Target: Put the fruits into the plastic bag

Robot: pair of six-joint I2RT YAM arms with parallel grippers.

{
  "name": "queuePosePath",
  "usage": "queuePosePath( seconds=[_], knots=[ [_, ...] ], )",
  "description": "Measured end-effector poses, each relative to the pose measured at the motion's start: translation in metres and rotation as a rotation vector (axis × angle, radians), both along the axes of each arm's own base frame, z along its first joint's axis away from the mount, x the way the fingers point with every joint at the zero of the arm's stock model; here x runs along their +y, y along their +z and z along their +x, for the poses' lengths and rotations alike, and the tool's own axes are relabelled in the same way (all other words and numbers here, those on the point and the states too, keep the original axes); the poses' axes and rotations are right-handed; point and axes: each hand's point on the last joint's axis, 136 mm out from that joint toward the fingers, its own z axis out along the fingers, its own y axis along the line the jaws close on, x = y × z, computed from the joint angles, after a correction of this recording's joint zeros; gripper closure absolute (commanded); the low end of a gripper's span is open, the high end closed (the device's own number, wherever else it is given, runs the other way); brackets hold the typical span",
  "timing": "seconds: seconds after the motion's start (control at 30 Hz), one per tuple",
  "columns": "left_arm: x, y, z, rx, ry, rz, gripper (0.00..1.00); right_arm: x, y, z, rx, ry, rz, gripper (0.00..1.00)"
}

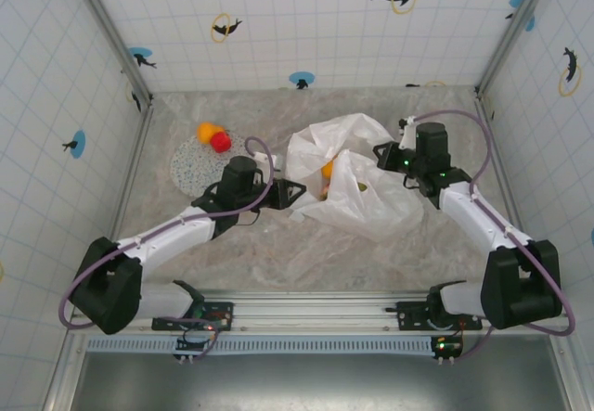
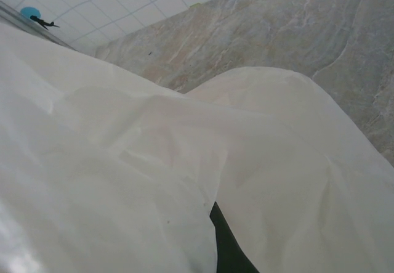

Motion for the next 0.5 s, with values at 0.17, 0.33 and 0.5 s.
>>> queuePosePath(
  seconds=[0.17,0.33,0.5],
  knots=[
    [0.016,0.005,0.009,-0.048,0.07,0.084,0.29,0.001,-0.004,-0.002,0.01,0.005,-0.001,1.0],
    [0.039,0.027,0.022,-0.125,0.156,0.11,0.21,0.002,-0.003,-0.001,0.004,0.007,0.004,1.0],
    [0.087,0.05,0.048,-0.208,0.344,0.132,0.09,0.004,-0.005,0.001,0.004,0.013,0.011,1.0]
  ],
)
